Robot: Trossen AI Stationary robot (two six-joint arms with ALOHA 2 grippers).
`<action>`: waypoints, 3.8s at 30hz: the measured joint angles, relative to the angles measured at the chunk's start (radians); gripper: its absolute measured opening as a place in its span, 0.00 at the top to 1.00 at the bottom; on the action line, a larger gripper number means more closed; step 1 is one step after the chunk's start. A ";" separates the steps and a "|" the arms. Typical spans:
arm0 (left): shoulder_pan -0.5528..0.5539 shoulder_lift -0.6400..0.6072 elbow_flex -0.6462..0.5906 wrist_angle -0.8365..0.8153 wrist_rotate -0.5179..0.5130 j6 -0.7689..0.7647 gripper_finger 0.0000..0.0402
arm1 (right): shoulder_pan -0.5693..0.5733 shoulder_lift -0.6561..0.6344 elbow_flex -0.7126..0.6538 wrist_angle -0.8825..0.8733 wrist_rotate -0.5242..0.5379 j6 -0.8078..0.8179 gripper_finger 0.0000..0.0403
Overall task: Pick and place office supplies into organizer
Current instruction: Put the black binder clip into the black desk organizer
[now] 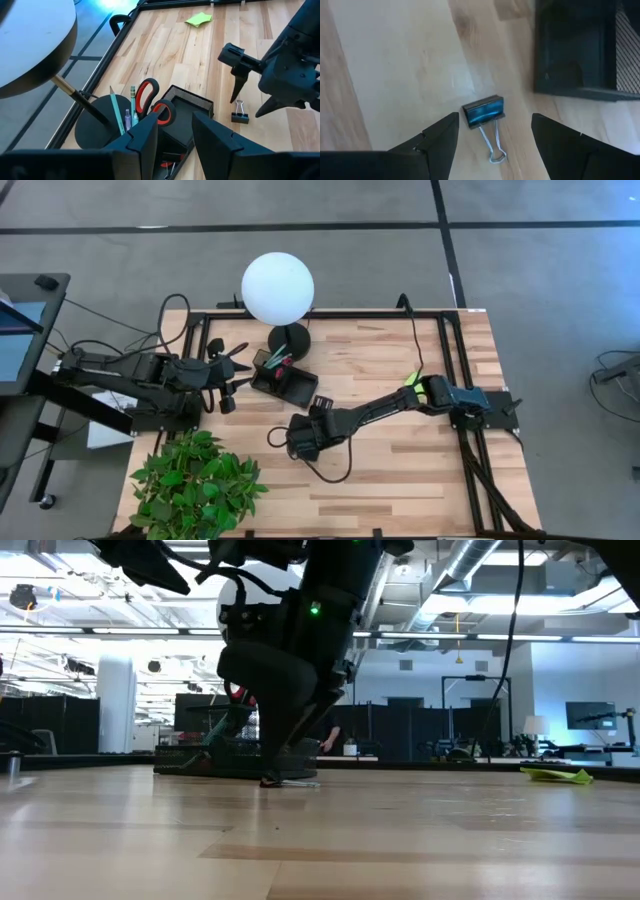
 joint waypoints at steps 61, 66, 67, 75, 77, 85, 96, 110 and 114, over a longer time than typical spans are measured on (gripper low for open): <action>0.000 0.000 0.001 0.000 0.000 0.019 0.71 | -0.144 0.018 0.000 0.067 -0.360 -0.444 0.39; 0.000 0.000 0.001 0.000 0.000 0.019 0.71 | -0.140 0.051 0.005 0.101 -0.376 -0.437 0.39; 0.000 0.000 0.001 0.000 0.000 0.019 0.71 | -0.137 0.051 0.005 0.095 -0.373 -0.434 0.39; 0.000 0.000 0.001 0.000 0.000 0.020 0.71 | -0.144 0.052 0.003 0.099 -0.387 -0.437 0.50; 0.000 0.000 0.001 0.000 0.000 0.020 0.71 | -0.146 0.052 0.003 0.096 -0.396 -0.436 0.53; 0.000 0.000 0.001 0.000 0.000 0.020 0.71 | -0.146 0.055 0.002 0.083 -0.393 -0.379 0.64; 0.000 0.000 0.001 0.000 0.000 0.020 0.71 | -0.150 0.061 -0.006 0.311 -0.356 -0.306 0.65; 0.000 0.000 0.001 0.000 0.000 0.020 0.71 | -0.199 0.005 -0.002 0.776 -0.223 -0.365 0.63; 0.000 0.000 0.001 0.000 0.000 0.020 0.71 | -0.228 0.019 -0.003 0.779 -0.184 -0.369 0.67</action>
